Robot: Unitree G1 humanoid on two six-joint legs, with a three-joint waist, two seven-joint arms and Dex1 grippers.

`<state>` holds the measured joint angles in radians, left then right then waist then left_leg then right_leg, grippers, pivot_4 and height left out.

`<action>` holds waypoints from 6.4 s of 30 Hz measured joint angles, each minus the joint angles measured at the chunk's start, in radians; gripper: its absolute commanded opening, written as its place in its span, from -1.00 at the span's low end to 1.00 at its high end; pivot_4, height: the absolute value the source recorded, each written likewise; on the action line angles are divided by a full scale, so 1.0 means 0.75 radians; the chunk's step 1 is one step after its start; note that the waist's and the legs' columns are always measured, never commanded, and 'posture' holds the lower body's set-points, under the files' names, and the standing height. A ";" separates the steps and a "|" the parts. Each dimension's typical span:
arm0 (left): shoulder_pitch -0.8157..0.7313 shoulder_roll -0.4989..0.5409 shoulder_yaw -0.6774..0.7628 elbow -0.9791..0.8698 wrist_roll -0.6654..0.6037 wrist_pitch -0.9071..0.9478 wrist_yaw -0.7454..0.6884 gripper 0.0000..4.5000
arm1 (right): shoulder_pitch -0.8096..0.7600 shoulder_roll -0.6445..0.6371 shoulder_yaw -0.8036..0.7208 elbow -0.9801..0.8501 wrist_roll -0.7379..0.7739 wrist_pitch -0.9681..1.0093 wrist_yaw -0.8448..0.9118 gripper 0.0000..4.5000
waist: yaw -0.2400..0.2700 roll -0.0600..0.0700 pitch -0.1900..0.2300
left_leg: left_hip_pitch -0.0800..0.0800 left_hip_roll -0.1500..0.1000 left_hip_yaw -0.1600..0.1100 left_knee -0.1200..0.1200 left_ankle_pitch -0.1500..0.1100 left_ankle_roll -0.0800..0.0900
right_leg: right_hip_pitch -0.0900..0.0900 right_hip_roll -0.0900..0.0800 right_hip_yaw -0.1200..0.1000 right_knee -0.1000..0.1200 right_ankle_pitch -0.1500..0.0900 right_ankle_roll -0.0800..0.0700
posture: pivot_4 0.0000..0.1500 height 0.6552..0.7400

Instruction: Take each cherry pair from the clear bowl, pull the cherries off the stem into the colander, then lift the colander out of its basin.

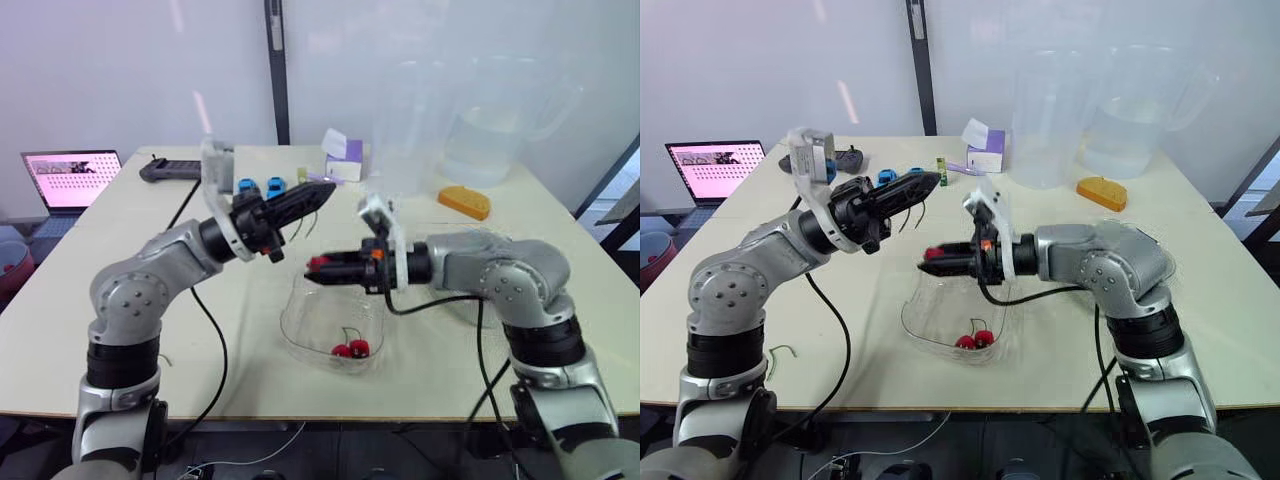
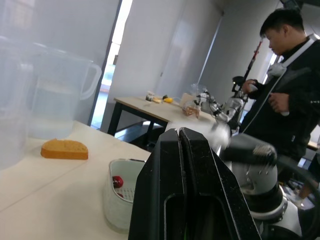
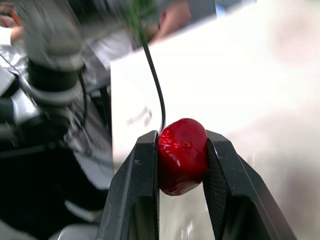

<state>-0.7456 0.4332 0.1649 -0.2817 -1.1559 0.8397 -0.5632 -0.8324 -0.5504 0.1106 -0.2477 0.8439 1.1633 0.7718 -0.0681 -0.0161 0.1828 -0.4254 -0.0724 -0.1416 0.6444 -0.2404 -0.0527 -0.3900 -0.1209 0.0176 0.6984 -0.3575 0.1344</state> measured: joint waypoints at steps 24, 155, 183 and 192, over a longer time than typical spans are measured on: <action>0.167 0.205 0.076 -0.020 0.074 -0.005 -0.089 -1.00 | 0.005 -0.756 0.232 0.742 -0.885 -0.822 0.462 -0.61 | 0.018 0.000 0.000 | 0.000 0.001 0.009 0.000 -0.001 0.002 | -0.001 0.001 0.002 -0.003 0.000 0.000 | 1.00 1.00; 1.006 0.769 0.460 -0.262 0.403 -0.220 -0.636 1.00 | -0.472 -0.164 1.140 0.129 -1.080 -0.562 0.833 0.42 | -0.003 0.004 0.002 | 0.000 0.002 0.003 -0.016 0.002 -0.003 | -0.007 -0.001 0.003 -0.010 0.002 0.000 | 1.00 1.00; 0.974 0.768 0.449 -0.280 0.395 -0.192 -0.605 1.00 | -0.422 0.006 0.979 0.371 -1.315 -1.006 0.833 -0.22 | -0.004 0.004 0.002 | 0.000 0.002 0.002 -0.016 0.003 -0.004 | -0.006 0.000 0.003 -0.010 0.002 0.000 | 1.00 1.00; 0.996 0.757 0.447 -0.310 0.387 -0.170 -0.590 1.00 | -0.419 0.001 0.883 0.355 -1.348 -1.006 0.889 0.95 | -0.003 0.004 0.002 | 0.000 0.002 0.002 -0.016 0.003 -0.004 | -0.006 0.000 0.003 -0.009 0.002 0.000 | 1.00 1.00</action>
<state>0.0018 1.0010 0.5003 -0.5144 -0.8654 0.7122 -1.0060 -1.1464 -0.5494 0.7732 0.0183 -0.1672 0.4091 1.4388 -0.0704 -0.0135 0.1840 -0.4254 -0.0710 -0.1401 0.6322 -0.2384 -0.0561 -0.3947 -0.1211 0.0199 0.6914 -0.3563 0.1343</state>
